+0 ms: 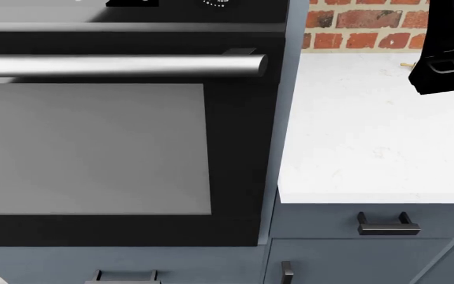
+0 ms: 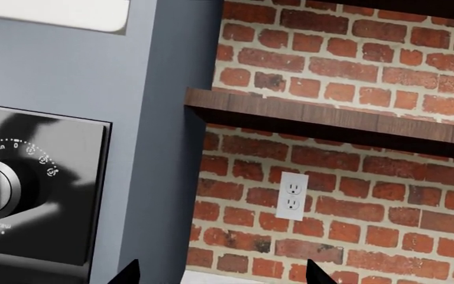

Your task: Open the microwave door

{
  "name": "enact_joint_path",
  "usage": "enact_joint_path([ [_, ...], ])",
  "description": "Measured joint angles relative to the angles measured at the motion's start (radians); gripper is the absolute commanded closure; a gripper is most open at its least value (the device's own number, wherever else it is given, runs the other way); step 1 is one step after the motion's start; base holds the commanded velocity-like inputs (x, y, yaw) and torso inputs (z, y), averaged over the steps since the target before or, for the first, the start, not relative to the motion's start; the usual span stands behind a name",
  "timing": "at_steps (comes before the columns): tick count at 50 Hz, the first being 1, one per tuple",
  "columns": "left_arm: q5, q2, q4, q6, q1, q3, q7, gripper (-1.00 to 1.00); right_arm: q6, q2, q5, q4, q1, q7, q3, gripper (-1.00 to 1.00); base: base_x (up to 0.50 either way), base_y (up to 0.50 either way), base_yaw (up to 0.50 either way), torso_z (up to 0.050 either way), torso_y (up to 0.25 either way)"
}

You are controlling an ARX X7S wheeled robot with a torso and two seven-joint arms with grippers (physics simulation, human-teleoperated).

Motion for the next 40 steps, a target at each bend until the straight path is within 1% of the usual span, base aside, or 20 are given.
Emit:
enact_joint_path([
  [3,-0.079,-0.101,0.009,0.038,-0.030,0.058,-0.037,-1.00,0.000,-0.003,-0.008,-0.001,-0.006,-0.006,0.001,-1.00,0.00,0.00,0.00,0.000,0.000],
  [5,-0.116,-0.158,0.010,0.043,-0.046,0.078,-0.057,-1.00,-0.001,-0.004,-0.014,-0.002,-0.012,-0.010,0.003,-1.00,0.00,0.00,0.00,0.000,0.000],
  [9,-0.153,-0.236,-0.002,-0.001,-0.071,0.066,-0.082,-1.00,-0.004,-0.001,-0.021,-0.007,-0.027,-0.017,0.012,-1.00,0.00,0.00,0.00,0.000,0.000],
  [12,-0.124,-0.292,-0.001,-0.030,-0.084,0.061,-0.047,-1.00,-0.007,0.002,-0.024,-0.011,-0.040,-0.021,0.021,-1.00,0.00,0.00,0.00,0.000,0.000],
  [14,-0.079,-0.328,0.000,-0.046,-0.090,0.059,0.003,-1.00,-0.009,0.004,-0.026,-0.014,-0.049,-0.023,0.026,-1.00,0.00,0.00,0.00,0.000,0.000],
  [16,-0.005,-0.362,0.003,-0.058,-0.096,0.058,0.078,-1.00,-0.011,0.006,-0.027,-0.018,-0.058,-0.024,0.031,-1.00,0.00,0.00,0.00,0.000,0.000],
  [19,0.176,-0.399,0.006,-0.073,-0.103,0.068,0.252,-1.00,-0.013,0.003,-0.029,-0.024,-0.068,-0.024,0.031,-1.00,0.00,0.00,0.00,0.000,0.000],
  [21,0.307,-0.398,0.009,-0.065,-0.092,0.076,0.380,-1.00,-0.014,-0.001,-0.031,-0.028,-0.072,-0.024,0.028,-1.00,0.00,0.00,0.00,0.000,0.000],
  [23,0.362,-0.447,0.025,-0.035,-0.028,0.028,0.460,-1.00,-0.015,-0.006,-0.034,-0.032,-0.078,-0.025,0.025,-1.00,0.00,0.00,0.00,0.000,0.000],
  [25,0.419,-0.531,0.039,-0.020,0.079,-0.066,0.539,-1.00,-0.016,-0.009,-0.038,-0.036,-0.085,-0.027,0.024,-1.00,0.00,0.00,0.00,0.000,0.000],
  [27,0.514,-0.589,0.035,-0.010,0.167,-0.143,0.644,-1.00,-0.016,-0.010,-0.039,-0.040,-0.092,-0.027,0.024,-1.00,0.00,0.00,0.00,0.000,0.000],
  [30,0.674,-0.676,0.054,0.002,0.368,-0.332,0.800,-1.00,-0.015,-0.009,-0.037,-0.046,-0.101,-0.025,0.020,-1.00,0.00,0.00,0.00,0.000,0.000],
  [33,0.840,-0.729,0.049,0.021,0.553,-0.497,0.951,-1.00,-0.015,-0.007,-0.033,-0.050,-0.106,-0.022,0.015,-1.00,0.00,0.00,0.00,0.000,0.000],
  [36,1.011,-0.768,0.034,0.035,0.729,-0.616,1.092,-1.00,-0.015,-0.006,-0.031,-0.053,-0.110,-0.020,0.012,-1.00,0.00,0.00,0.00,0.000,0.000],
  [39,1.208,-0.808,0.024,0.028,0.904,-0.711,1.242,-1.00,-0.015,-0.005,-0.029,-0.057,-0.114,-0.020,0.010,-1.00,0.00,0.00,0.00,0.000,0.000],
  [40,1.287,-0.806,0.005,0.042,0.929,-0.723,1.303,-1.00,-0.015,-0.004,-0.029,-0.058,-0.117,-0.020,0.010,-1.00,0.00,0.00,0.00,0.000,0.000],
])
